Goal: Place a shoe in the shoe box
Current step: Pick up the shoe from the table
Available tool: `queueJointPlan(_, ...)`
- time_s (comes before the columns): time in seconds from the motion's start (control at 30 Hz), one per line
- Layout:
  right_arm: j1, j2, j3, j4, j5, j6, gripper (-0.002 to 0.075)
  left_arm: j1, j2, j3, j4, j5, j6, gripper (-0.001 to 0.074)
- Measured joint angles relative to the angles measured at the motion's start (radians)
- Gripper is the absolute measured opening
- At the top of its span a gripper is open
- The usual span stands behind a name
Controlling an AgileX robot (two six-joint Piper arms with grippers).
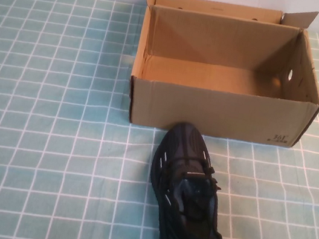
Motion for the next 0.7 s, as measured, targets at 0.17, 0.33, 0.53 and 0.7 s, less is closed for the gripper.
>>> queueJointPlan(0.17,0.0,0.235,-0.12,0.021,0.099,-0.176,-0.0007,0.0,0.0,0.0,0.0,0.0,0.0,-0.0004)
queueJointPlan(0.33,0.079,0.444,-0.227,0.072,0.106,-0.268,-0.0006,0.0,0.0,0.0,0.0,0.0,0.0,-0.0004)
queueJointPlan(0.53,0.398,0.641,-0.407,-0.042,0.044,-0.226,-0.0006,0.0,0.0,0.0,0.0,0.0,0.0,-0.0004)
queueJointPlan(0.7,0.639,0.774,-0.547,-0.191,0.023,-0.233,-0.0006,0.0,0.0,0.0,0.0,0.0,0.0,-0.0004)
